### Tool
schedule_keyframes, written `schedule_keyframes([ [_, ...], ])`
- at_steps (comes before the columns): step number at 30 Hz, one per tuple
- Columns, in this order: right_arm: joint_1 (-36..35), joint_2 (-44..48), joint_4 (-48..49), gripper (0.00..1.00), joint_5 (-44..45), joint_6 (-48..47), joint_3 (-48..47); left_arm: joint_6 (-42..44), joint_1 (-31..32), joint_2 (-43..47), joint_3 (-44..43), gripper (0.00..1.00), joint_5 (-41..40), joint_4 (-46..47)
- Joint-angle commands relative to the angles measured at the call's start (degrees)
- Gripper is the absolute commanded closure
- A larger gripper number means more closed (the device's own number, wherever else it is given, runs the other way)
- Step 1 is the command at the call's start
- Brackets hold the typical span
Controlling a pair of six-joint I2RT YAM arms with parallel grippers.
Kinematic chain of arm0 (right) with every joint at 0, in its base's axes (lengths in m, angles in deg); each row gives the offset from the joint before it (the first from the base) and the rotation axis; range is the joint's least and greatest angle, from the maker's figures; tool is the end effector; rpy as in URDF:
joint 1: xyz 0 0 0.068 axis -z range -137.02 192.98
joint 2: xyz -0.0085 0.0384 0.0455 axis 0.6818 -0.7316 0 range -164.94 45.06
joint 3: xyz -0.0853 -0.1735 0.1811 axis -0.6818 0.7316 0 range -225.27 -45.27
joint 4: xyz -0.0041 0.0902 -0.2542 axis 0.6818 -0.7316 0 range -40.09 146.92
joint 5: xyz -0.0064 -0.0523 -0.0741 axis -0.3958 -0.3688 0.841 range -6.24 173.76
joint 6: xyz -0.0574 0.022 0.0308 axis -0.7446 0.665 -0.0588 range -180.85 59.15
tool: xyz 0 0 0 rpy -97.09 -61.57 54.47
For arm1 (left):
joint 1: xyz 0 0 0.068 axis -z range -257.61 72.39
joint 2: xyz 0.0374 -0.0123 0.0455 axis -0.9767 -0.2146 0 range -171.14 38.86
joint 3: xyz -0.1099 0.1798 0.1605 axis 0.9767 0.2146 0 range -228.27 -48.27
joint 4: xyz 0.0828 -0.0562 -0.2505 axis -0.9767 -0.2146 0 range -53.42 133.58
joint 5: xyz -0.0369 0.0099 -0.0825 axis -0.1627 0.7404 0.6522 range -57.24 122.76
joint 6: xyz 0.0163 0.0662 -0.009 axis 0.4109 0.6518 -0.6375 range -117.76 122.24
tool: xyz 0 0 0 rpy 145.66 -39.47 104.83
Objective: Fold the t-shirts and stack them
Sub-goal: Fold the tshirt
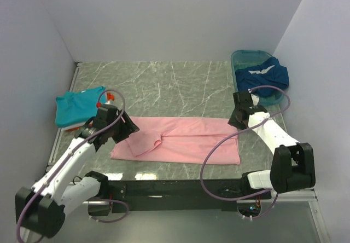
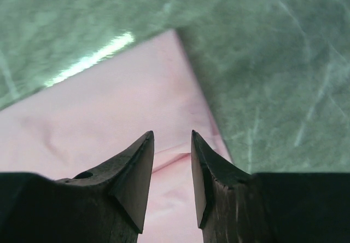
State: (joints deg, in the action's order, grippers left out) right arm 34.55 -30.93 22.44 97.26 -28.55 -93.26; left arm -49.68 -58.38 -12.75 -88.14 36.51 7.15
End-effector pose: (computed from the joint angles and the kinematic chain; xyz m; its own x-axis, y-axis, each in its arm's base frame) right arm 0.2685 0.0267 0.1819 -0.7608 0.4125 -0.5011 0.4383 0.8959 0.0720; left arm 0.1955 -0.0719 0.2246 -0.7250 -0.5790 -0.3731 -0.3257 0.7655 -0.5550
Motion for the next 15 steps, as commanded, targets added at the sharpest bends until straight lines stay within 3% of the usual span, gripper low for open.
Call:
schedule_keyframes([
  [1, -2.38, 0.06, 3.62, 0.59, -2.32, -2.23, -3.77, 2.34, 0.11, -4.80, -3.71, 0.33, -3.56, 3.11],
  [5, -3.79, -3.72, 5.74, 0.59, -9.43, -3.03, -4.66, 2.44, -0.15, -10.24, -5.56, 0.31, -6.82, 5.30],
  [15, -5.02, -14.18, 8.64, 0.62, -15.52, -4.69, -6.24, 3.23, -0.68, -21.85, -4.68, 0.27, -1.91, 14.18],
])
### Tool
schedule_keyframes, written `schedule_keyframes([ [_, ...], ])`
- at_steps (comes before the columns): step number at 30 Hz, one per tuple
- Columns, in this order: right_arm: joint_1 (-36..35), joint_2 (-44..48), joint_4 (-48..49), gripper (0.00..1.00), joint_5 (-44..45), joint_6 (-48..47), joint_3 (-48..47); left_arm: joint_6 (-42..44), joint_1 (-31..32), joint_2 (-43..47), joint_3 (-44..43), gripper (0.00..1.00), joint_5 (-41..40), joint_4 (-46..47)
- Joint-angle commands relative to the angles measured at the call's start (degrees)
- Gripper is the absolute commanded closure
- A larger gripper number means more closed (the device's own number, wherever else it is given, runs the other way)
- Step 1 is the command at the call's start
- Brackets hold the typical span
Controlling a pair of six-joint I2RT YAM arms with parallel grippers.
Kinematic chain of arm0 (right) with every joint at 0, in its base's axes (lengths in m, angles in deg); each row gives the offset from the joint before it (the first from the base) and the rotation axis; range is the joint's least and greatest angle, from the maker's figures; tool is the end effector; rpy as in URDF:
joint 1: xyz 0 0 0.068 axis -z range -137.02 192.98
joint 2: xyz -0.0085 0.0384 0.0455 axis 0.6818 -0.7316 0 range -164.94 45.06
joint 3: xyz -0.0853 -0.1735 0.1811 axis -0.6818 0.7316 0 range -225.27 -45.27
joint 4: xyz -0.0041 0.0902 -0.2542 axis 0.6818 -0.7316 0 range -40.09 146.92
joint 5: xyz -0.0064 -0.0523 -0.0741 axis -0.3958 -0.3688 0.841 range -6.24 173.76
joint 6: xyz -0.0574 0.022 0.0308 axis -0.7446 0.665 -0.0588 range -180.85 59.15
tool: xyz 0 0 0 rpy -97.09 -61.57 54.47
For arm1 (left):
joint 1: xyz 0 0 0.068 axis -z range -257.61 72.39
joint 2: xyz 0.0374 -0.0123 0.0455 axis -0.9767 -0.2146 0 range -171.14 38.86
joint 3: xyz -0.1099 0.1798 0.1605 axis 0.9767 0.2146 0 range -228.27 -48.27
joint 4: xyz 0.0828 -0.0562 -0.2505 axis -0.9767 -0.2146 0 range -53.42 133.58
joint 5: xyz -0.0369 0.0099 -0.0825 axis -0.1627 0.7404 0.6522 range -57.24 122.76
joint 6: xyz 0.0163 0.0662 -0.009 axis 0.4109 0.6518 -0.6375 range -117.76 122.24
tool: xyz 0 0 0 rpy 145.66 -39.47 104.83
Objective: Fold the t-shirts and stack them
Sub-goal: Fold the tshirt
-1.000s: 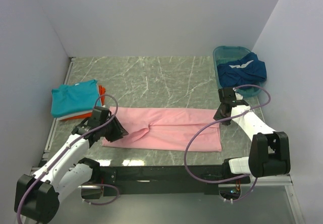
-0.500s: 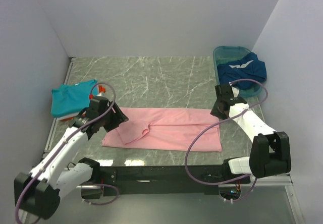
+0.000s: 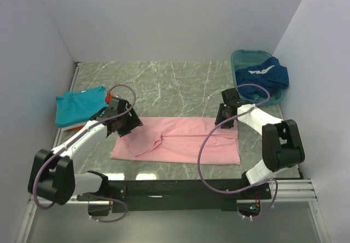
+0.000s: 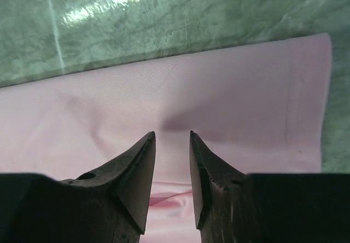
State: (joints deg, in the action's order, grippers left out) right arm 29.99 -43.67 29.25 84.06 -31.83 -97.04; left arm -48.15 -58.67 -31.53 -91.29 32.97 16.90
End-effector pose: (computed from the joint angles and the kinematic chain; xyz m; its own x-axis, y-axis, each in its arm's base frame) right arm 0.3009 0.0691 0.1475 -0.8779 0.2952 -0.3769 0.2323 0.9510 0.2038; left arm 0.2490 -0.0855 0.1862 -0.7397 -0.5606 -0.3721 -0.3817 0.8050 -0.4541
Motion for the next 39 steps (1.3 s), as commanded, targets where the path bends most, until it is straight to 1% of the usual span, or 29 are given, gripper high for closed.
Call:
schedule_keyframes([
  [1, -0.37, -2.40, 1.73, 0.62, -2.40, -1.59, -2.63, 2.57, -0.48, -4.30, -1.71, 0.27, 1.99, 4.70],
  [2, -0.45, -2.76, 1.65, 0.62, -2.49, -1.85, -2.64, 3.01, -0.57, -6.40, -2.06, 0.27, 2.42, 4.79],
  [10, -0.37, -3.29, -0.73, 0.63, -4.07, -1.86, -0.35, 7.67, -2.59, -14.06, -4.08, 0.25, 1.37, 5.32],
  [15, -0.37, -1.81, -2.83, 0.63, -3.46, -1.42, 2.01, 10.40, -4.52, -19.43, -5.84, 0.25, 1.90, 5.76],
  [21, -0.54, 1.54, -4.77, 0.63, -3.37, -1.59, 4.04, 13.91, -4.61, -26.89, -12.25, 0.25, 2.43, 6.63],
  [24, -0.72, 1.72, -5.56, 0.63, -4.51, -1.86, 4.31, 16.02, -4.52, -32.25, -17.78, 0.26, 2.43, 6.38],
  [25, -0.98, 1.72, -5.82, 0.63, -4.51, -1.94, 4.39, 16.55, -4.52, -33.75, -21.19, 0.26, 2.43, 5.76],
  [27, -1.16, 1.72, -6.61, 0.63, -4.60, -2.12, 4.31, 18.21, -4.52, -38.58, -24.89, 0.26, 2.43, 4.97],
  [28, -1.24, 1.72, -6.79, 0.63, -4.69, -2.21, 4.31, 18.66, -4.52, -41.81, -28.74, 0.26, 2.34, 4.10],
  [30, -1.68, 1.80, -7.58, 0.63, -4.95, -2.21, 4.31, 20.32, -4.52, -45.26, -33.06, 0.26, 2.34, 3.22],
  [31, -1.86, 1.89, -7.67, 0.63, -5.04, -2.30, 4.31, 20.77, -4.52, -48.93, -37.70, 0.26, 2.52, 2.60],
  [34, -2.91, 2.51, -8.11, 0.63, -5.65, -2.21, 4.66, 22.79, -4.44, -54.57, -46.41, 0.27, 4.18, 0.31],
  [37, -4.49, 3.21, -8.46, 0.63, -6.09, -2.38, 5.01, 25.16, -4.00, -57.65, -52.48, 0.27, 6.20, 0.40],
  [39, -5.02, 3.74, -8.55, 0.63, -6.36, -2.38, 4.92, 26.39, -3.38, -58.54, -55.05, 0.27, 6.82, -0.22],
])
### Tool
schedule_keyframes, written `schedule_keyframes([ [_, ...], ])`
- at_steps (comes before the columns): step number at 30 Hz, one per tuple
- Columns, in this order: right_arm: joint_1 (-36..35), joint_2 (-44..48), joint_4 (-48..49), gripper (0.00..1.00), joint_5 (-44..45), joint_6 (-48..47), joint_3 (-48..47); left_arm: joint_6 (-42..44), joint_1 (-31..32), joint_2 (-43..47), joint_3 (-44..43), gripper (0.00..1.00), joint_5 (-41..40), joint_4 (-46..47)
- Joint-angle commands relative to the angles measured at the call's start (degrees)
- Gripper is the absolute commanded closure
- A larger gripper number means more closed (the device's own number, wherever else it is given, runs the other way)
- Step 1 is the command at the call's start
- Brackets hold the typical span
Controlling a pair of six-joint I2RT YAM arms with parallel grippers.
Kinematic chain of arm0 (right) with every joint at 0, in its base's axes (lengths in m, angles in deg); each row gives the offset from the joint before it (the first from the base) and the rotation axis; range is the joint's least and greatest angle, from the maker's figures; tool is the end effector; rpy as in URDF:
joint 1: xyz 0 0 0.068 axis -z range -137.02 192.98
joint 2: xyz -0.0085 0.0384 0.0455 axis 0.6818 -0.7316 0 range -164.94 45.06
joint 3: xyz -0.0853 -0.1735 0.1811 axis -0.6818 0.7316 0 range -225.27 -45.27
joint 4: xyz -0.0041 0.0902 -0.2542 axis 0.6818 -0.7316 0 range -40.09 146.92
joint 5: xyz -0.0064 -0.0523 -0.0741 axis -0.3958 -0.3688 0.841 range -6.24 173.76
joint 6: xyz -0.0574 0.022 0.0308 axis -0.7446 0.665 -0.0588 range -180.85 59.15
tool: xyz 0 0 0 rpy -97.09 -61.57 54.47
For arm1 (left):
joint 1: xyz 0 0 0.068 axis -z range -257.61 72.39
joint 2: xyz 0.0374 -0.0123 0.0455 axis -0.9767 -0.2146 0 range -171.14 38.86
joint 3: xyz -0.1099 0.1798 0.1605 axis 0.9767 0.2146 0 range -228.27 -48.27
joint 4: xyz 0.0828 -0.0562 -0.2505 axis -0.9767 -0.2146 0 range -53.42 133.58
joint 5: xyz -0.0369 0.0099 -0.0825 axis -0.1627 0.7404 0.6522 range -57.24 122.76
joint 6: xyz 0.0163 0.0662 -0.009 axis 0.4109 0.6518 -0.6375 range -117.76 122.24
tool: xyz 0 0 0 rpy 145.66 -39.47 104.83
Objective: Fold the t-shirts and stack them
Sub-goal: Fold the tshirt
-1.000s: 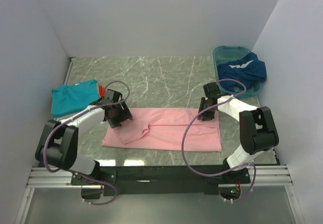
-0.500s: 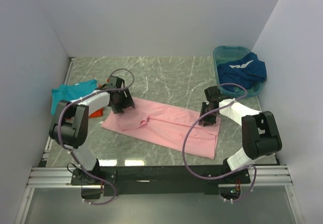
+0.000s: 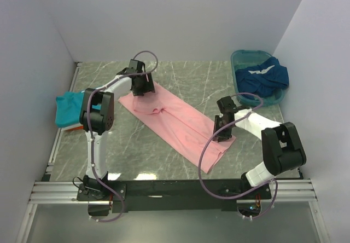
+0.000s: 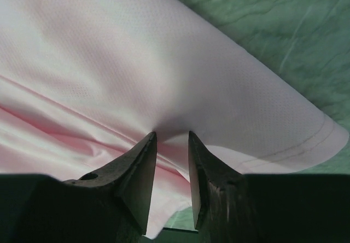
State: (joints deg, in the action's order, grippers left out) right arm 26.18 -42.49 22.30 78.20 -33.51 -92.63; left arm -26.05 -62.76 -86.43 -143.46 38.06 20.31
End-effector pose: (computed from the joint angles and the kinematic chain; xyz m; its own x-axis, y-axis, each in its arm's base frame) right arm 0.2622 0.0848 0.1263 -0.9640 0.1863 -0.1898 0.1471 0.9680 0.2035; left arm 0.4769 -0.1316 0.1431 -0.8292 -0.2684 -0.4903 -0.0961 0.9326 -0.3479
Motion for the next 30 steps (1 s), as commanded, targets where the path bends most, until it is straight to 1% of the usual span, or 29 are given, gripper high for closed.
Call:
schedule_keyframes([
  [1, -1.57, 2.64, -1.86, 0.63, -0.59, -0.70, 0.25, 4.65, 0.79, -4.08, -4.89, 0.27, 1.99, -3.80],
  [6, -3.24, 3.09, -3.26, 0.63, -0.68, -1.23, -1.59, 5.27, 1.41, -2.24, -8.16, 0.26, 3.22, -4.68],
  [10, -3.86, 3.96, -5.20, 0.63, -0.50, -2.19, -3.36, 3.60, 1.41, 2.93, -8.86, 0.26, 2.96, -5.56],
  [14, -3.86, 4.93, -6.96, 0.63, 0.20, -3.95, -3.98, 0.70, 1.41, 8.13, -6.24, 0.25, 2.35, -5.04],
  [16, -3.94, 4.84, -6.96, 0.63, 0.11, -4.74, -3.54, -1.58, 1.41, 9.71, -3.70, 0.25, 3.66, -4.42],
  [19, -4.21, 3.62, -6.35, 0.63, -0.94, -4.92, -2.13, -4.57, 1.49, 10.07, -0.26, 0.25, 5.95, -4.51],
  [22, -5.00, 3.35, -5.56, 0.64, -1.99, -4.39, -1.08, -6.51, 1.41, 10.16, 3.70, 0.25, 6.13, -2.66],
  [30, -6.84, 2.74, -4.06, 0.67, -3.14, -3.51, 0.68, -8.53, 1.50, 6.65, 5.20, 0.25, 5.86, -2.93],
])
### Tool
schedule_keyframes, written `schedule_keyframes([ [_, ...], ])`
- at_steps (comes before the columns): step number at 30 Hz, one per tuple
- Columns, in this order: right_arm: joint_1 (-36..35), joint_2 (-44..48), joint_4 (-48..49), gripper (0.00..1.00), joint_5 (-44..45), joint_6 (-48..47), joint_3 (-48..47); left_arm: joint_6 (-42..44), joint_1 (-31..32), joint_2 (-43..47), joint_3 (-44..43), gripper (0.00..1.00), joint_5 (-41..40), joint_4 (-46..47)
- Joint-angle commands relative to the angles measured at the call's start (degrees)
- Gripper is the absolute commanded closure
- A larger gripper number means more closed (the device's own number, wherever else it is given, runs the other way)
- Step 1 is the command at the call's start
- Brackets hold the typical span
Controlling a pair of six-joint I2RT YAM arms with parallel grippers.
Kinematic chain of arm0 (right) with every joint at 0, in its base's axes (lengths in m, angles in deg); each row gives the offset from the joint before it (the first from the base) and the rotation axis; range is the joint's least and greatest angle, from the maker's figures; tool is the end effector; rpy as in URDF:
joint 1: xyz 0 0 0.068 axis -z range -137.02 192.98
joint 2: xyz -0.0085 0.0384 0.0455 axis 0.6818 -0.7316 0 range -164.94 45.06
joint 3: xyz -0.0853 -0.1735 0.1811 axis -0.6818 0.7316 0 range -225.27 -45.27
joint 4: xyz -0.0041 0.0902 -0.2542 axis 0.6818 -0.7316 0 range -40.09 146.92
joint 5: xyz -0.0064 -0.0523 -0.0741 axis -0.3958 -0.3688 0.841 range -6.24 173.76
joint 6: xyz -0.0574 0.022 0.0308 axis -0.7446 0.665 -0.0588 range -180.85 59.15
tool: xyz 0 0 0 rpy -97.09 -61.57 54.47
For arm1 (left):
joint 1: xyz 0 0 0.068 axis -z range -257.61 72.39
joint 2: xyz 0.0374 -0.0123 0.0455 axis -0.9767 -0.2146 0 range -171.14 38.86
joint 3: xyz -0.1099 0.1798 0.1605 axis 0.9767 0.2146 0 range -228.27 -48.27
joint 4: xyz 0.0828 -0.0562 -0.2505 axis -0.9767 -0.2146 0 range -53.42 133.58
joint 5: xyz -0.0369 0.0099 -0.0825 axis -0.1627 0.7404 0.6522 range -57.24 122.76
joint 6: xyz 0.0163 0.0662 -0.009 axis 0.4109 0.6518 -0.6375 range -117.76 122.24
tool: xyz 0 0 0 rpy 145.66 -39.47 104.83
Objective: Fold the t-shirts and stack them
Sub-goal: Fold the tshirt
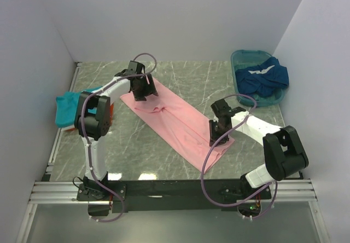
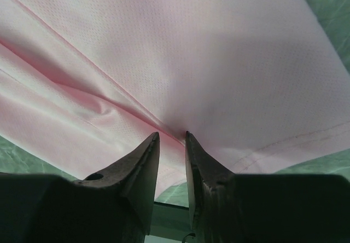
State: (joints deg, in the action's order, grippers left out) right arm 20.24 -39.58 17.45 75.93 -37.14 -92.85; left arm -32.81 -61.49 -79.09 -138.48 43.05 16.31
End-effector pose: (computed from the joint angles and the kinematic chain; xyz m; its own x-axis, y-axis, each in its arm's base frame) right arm 0.2413 0.1094 0.1376 -0.9870 0.0182 -0.1600 -0.0169 0.9765 0.2151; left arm 0.4453 -0.1389 0.1690 -0.8577 -0.3403 -0.3855 -0.1478 0.8812 -0.4490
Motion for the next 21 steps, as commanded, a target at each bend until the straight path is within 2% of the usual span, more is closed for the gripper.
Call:
schedule_keyframes([
  [1, -0.90, -0.26, 0.79, 0.67, -1.04, 0.11, 0.99, -1.95, 0.14, -1.40, 0.21, 0.25, 0.97, 1.42],
  [7, -1.87, -0.61, 0.44, 0.68, -0.52, 0.47, 1.43, -2.31, 0.14, -3.51, -0.31, 0.25, 1.40, 1.69],
  [13, -2.04, 2.81, -0.79, 0.68, 3.17, 1.78, 1.17, -2.13, 0.14, -2.90, 0.74, 0.25, 1.32, 2.04],
  [21, -1.96, 6.42, -2.99, 0.67, 6.07, 1.52, -3.31, -3.27, 0.05, -3.95, 2.32, 0.25, 1.49, 2.92],
])
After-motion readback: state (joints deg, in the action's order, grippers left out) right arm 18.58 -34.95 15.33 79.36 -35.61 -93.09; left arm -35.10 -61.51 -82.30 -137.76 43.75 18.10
